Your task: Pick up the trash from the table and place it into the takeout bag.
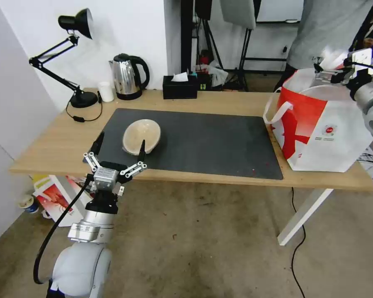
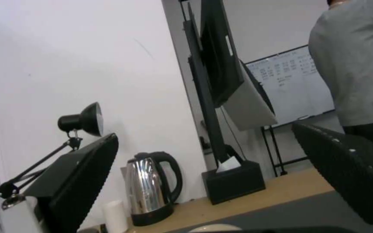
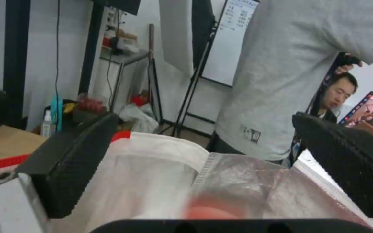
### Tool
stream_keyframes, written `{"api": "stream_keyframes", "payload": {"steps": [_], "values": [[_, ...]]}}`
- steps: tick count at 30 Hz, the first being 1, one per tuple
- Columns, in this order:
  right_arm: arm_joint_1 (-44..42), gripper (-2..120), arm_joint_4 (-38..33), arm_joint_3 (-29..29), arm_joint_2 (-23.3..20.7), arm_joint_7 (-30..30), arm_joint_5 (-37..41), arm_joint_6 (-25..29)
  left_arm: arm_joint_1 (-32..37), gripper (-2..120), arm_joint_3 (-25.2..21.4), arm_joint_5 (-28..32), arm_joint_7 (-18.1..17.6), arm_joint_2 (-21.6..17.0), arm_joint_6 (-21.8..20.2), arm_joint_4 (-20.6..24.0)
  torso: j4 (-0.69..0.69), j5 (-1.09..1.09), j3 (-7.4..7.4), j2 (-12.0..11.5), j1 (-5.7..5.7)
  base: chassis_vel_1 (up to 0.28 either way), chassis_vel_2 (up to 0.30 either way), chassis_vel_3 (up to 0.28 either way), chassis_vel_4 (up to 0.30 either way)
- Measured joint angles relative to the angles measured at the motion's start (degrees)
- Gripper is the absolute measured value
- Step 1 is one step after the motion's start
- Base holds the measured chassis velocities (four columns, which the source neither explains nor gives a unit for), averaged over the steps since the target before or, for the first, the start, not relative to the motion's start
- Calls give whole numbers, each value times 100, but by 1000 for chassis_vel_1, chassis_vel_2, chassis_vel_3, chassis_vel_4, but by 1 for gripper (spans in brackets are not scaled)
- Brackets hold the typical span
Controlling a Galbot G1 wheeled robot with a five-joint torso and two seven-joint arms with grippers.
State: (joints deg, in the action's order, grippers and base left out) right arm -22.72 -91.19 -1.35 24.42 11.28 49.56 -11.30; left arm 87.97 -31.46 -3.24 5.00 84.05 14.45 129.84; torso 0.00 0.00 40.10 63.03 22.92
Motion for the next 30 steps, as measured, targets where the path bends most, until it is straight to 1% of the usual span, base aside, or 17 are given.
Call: {"api": "stream_keyframes", "payload": {"steps": [5,9,13,14,16,18,19,23,24,28,30], "values": [[-56,100,-58,-42,13,58,13,-8,15,100,-13,1,1,-6,-1,4,0,0,0,0,0,0,0,0,0],[-265,100,-334,-275,48,197,122,-15,11,100,-7,1,1,8,-1,7,-1,0,0,0,0,0,0,0,0],[-624,100,-1008,-708,86,423,233,-58,-17,100,5,1,1,36,-5,6,1,-2,0,0,0,0,0,0,0],[-624,100,-1008,-708,86,423,233,-58,-17,100,5,1,1,36,-5,6,1,-2,0,0,0,0,0,0,0],[-747,100,-1315,-829,92,505,270,-104,-25,100,13,0,1,51,-6,3,0,1,0,0,0,0,0,0,0],[-889,100,-1691,-1016,111,636,303,-191,-27,100,24,-2,1,61,-7,3,0,-2,0,0,0,0,0,0,0],[-889,100,-1691,-1016,111,636,303,-191,-27,100,24,-2,1,61,-7,3,0,-2,0,0,0,0,0,0,0],[-1082,100,-2302,-1184,218,1001,355,-366,-16,100,23,-3,1,73,-7,11,0,-1,0,0,0,0,0,0,0],[-1082,100,-2302,-1184,218,1001,355,-366,-16,100,23,-3,1,73,-7,11,0,-1,0,0,0,0,0,0,0],[-1216,100,-2829,-1273,436,1328,368,-521,-9,100,20,-4,1,98,-4,49,1,-1,0,0,0,0,0,0,0],[-1239,100,-2915,-1277,473,1375,367,-537,-8,100,17,-3,1,98,-3,56,0,-1,0,0,0,0,0,0,0]]}}
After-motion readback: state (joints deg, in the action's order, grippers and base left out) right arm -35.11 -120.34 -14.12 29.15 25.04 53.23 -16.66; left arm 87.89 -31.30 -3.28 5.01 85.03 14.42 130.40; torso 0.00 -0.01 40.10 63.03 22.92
